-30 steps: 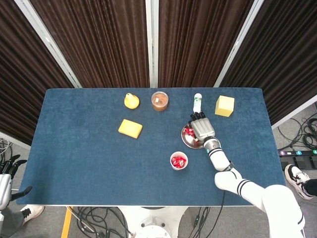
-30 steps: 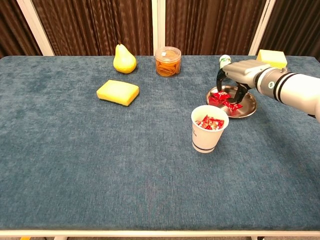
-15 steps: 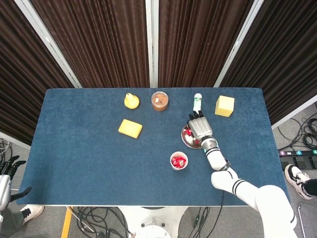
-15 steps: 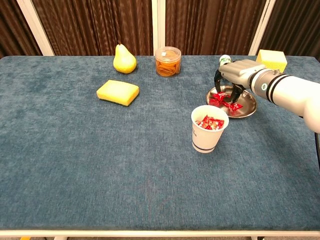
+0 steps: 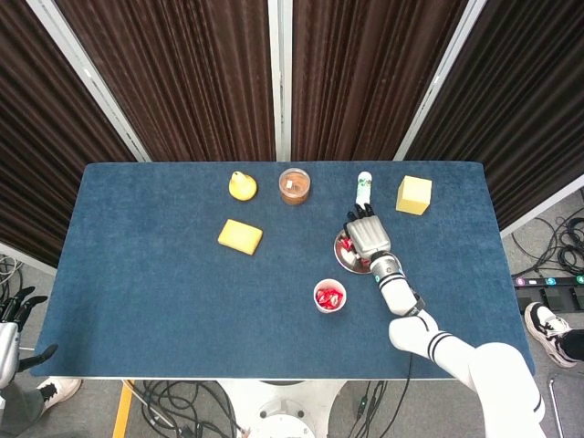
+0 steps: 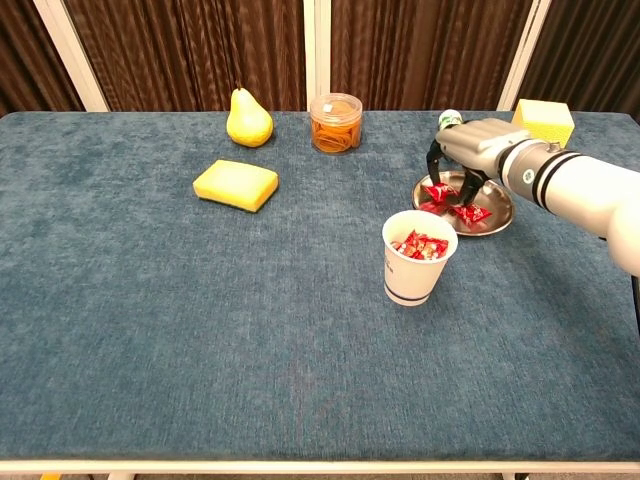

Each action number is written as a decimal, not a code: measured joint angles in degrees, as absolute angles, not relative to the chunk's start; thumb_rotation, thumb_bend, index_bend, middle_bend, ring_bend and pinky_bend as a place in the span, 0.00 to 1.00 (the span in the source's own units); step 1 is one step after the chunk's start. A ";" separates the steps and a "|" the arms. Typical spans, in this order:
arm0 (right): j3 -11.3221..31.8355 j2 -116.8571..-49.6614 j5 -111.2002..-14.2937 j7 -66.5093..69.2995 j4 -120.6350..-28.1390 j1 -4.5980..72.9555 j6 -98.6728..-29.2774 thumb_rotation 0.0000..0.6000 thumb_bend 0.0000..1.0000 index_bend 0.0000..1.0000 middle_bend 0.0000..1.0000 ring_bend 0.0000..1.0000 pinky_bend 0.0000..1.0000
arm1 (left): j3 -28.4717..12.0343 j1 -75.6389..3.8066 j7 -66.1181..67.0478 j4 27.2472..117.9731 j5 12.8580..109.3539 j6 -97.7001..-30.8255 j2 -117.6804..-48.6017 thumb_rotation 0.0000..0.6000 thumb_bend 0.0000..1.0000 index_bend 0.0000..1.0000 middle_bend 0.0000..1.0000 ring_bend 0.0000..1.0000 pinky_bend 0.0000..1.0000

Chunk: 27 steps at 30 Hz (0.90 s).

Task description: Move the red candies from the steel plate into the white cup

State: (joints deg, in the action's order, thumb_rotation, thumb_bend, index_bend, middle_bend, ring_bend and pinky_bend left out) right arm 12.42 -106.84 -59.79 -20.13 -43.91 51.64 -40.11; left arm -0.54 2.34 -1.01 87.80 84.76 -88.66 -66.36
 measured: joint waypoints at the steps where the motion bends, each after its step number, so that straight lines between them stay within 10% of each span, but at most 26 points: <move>1: 12.44 -106.33 -60.34 -19.58 -44.99 51.49 -40.64 1.00 0.37 0.56 0.18 0.00 0.00 | -0.56 2.32 -0.94 87.84 84.78 -88.66 -66.32 1.00 0.09 0.31 0.24 0.21 0.22; 17: 8.90 -86.15 -77.62 -10.67 -82.21 46.54 -52.04 1.00 0.36 0.56 0.16 0.00 0.00 | -1.05 1.99 0.57 89.46 85.14 -89.16 -65.66 1.00 0.09 0.31 0.24 0.21 0.22; 27: 3.31 -82.32 -84.22 -10.86 -88.05 44.33 -53.66 1.00 0.36 0.50 0.14 0.00 0.00 | -1.00 2.15 0.70 89.70 84.99 -89.24 -65.54 1.00 0.09 0.31 0.24 0.21 0.22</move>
